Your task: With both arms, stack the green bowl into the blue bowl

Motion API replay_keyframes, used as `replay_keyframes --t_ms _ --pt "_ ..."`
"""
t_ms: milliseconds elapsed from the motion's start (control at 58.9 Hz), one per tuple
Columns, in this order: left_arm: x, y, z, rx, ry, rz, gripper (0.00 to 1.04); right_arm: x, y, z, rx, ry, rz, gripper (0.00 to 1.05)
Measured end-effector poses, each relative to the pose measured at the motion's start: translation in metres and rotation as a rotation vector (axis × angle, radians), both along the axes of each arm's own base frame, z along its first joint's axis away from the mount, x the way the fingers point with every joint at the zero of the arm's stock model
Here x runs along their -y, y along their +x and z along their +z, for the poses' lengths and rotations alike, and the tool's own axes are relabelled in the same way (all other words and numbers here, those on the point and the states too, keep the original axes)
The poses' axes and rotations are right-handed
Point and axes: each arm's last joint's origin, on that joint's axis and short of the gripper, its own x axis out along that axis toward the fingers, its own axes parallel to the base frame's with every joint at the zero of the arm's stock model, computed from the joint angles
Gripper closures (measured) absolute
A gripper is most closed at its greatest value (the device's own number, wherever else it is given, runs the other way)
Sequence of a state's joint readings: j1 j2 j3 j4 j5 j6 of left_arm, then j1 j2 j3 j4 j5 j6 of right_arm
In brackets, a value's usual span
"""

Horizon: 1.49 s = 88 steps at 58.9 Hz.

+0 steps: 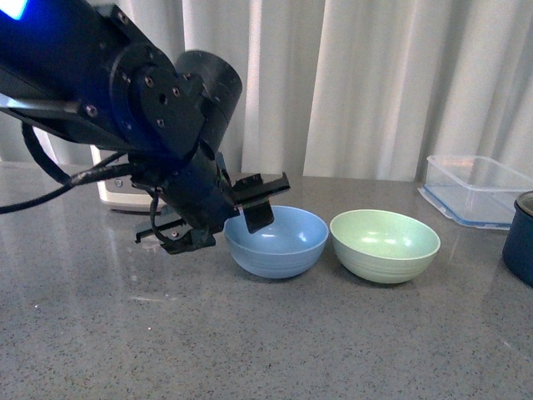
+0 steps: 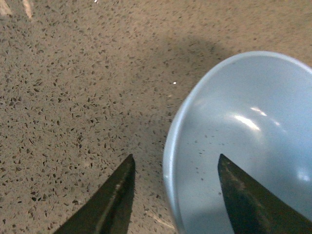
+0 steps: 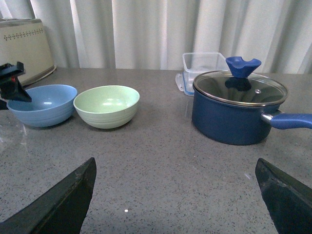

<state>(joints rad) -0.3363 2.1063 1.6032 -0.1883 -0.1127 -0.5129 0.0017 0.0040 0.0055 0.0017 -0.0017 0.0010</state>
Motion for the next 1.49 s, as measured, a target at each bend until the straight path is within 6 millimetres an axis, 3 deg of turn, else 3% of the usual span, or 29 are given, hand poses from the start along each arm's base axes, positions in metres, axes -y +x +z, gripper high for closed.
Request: replay_keyframes --t_ms 153,255,323,391,493,628,832,1087,1495 --pt "-0.014 -0.025 0.045 0.147 -0.032 -0.022 0.21 0.0 0.0 0.0 0.0 0.0 0.0 0.1" --pt "-0.035 -0.055 0.082 0.374 -0.019 0.015 0.05 0.0 0.0 0.0 0.0 0.0 0.0 0.1" --pt "-0.048 -0.075 0.099 0.526 0.02 0.081 0.08 0.0 0.0 0.0 0.0 0.0 0.0 0.1" --pt "-0.065 -0.099 0.111 0.715 0.122 0.102 0.22 0.0 0.0 0.0 0.0 0.0 0.0 0.1" --pt "-0.084 -0.126 0.092 0.772 0.234 0.078 0.4 0.0 0.0 0.0 0.0 0.0 0.0 0.1" --pt "-0.103 -0.158 0.043 0.698 0.306 0.039 0.65 0.0 0.0 0.0 0.0 0.0 0.0 0.1" --pt "-0.122 -0.201 0.021 0.715 0.32 0.038 1.01 0.0 0.0 0.0 0.0 0.0 0.0 0.1" --pt "-0.136 -0.24 -0.004 0.699 0.329 0.033 1.01 0.0 0.0 0.0 0.0 0.0 0.0 0.1" --pt "-0.153 -0.284 -0.023 0.701 0.33 0.038 1.01 0.0 0.0 0.0 0.0 0.0 0.0 0.1"
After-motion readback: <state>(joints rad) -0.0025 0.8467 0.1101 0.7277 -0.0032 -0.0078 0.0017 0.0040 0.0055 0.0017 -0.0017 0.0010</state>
